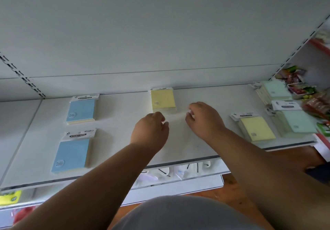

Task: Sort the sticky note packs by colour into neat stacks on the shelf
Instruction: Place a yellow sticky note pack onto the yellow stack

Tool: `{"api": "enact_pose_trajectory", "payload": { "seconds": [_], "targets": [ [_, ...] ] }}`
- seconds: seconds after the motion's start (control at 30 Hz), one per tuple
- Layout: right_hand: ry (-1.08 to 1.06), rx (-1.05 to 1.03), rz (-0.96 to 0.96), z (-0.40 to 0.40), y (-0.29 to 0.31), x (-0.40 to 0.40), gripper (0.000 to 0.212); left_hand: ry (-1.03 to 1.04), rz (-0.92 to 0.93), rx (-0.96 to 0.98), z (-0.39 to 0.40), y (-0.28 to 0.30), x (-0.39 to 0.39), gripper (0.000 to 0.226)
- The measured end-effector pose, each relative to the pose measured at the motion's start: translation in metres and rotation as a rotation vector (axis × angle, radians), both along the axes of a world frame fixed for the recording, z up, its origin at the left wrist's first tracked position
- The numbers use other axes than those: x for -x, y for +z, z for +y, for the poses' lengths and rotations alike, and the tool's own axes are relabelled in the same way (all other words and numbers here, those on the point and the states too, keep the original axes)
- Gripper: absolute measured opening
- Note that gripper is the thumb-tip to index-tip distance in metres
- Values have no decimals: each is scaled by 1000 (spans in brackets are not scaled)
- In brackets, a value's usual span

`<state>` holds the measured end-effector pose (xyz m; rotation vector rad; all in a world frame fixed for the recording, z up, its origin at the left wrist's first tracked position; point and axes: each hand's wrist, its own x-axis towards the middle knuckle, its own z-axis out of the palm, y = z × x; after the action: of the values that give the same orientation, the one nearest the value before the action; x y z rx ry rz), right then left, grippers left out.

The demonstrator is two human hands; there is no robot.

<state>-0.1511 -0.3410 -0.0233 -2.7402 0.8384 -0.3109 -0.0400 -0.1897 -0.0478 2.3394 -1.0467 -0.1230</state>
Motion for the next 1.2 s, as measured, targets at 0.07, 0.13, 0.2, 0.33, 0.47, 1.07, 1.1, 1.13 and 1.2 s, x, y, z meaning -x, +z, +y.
{"api": "enact_pose_trajectory", "payload": {
  "seconds": [0.07,0.13,0.2,0.33,0.47,1.07,1.1,1.13,1.2],
  "targets": [
    [-10,14,-37,-3,4,17,29,-90,12,34,-11,4,21,22],
    [-10,25,-55,-10,8,34,31,-146,13,44,-27,9,38,22],
    [-5,17,-36,-23,12,51,32,-194,-7,50,-44,12,54,22],
    [-13,-2,30,-55,20,92,33,-168,48,49,-83,15,92,22],
    [-18,-74,28,-91,24,134,29,-115,301,19,-122,13,132,19],
    [-573,-886,-201,-110,2,152,15,305,530,-84,-159,12,167,30],
    [-620,-1015,-276,-107,3,148,17,301,523,-97,-152,13,165,22],
    [-647,-1116,-331,-102,4,145,18,301,537,-102,-147,15,162,20],
    [-646,-1221,-394,-88,7,134,14,319,622,-76,-133,19,152,17]
  ]
}}
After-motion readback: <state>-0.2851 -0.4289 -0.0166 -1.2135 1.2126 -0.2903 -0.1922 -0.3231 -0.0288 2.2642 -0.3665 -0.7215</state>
